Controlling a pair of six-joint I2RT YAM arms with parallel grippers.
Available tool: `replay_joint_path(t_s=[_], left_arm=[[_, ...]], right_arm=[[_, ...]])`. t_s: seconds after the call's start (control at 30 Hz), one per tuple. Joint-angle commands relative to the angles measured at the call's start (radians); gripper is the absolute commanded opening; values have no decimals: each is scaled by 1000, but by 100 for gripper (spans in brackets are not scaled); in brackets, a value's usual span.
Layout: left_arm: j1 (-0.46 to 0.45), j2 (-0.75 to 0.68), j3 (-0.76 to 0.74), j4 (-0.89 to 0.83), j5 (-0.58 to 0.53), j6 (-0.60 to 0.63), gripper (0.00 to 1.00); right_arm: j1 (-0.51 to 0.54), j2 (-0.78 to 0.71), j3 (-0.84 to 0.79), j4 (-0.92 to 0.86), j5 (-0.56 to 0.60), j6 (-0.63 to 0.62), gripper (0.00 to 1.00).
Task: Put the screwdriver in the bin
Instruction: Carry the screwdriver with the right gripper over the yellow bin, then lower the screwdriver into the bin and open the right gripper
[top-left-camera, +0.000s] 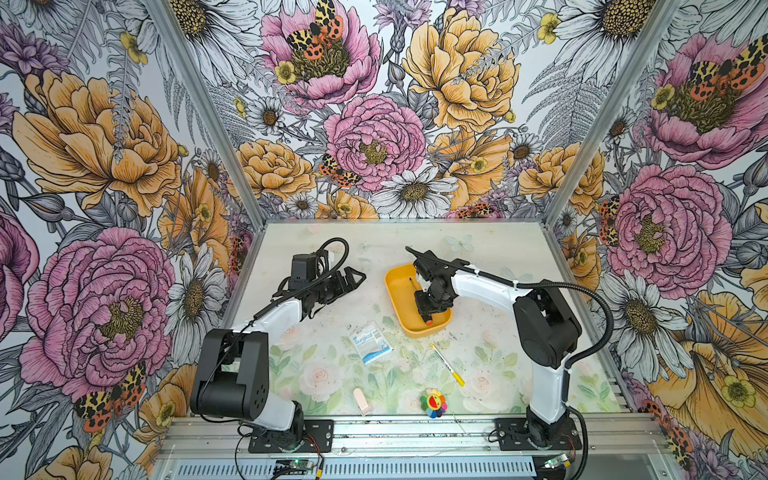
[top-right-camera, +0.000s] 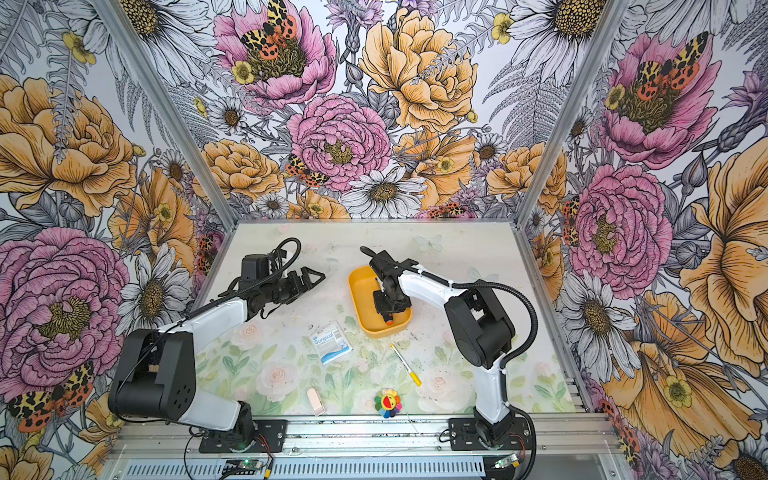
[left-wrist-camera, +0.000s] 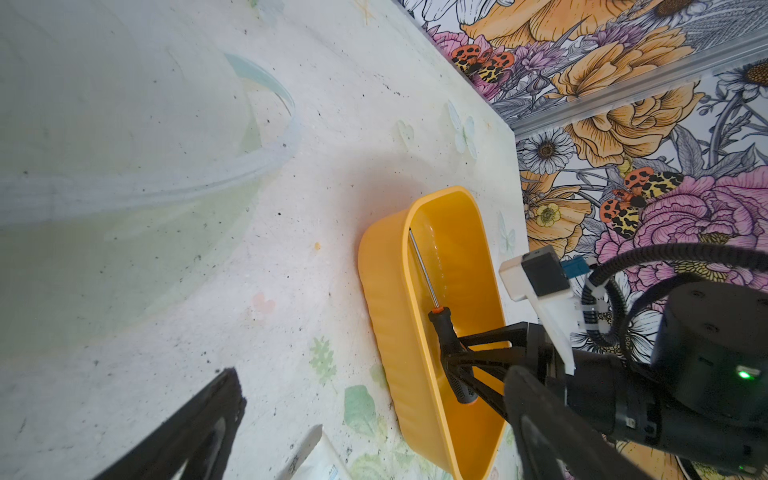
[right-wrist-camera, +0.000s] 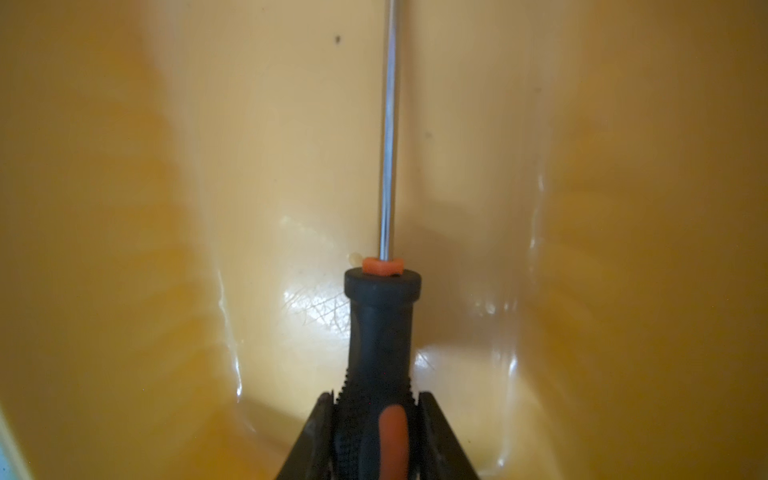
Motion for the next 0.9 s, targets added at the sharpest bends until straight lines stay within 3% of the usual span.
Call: replay_joint_path(t_s=[0.0, 0.37, 0.7, 0.87], left_arm=[[10, -23, -11, 9, 15, 16, 99], [9, -20, -3, 4, 17, 20, 99], [9, -18, 1, 4, 24, 22, 99], [9, -20, 0, 1, 27, 23, 99]], right_arm=[[9, 17, 33, 12, 25, 8, 6], [9, 27, 41, 10, 21, 2, 32], [9, 24, 44, 10, 22, -7, 45], [9, 17, 42, 8, 25, -14, 47]])
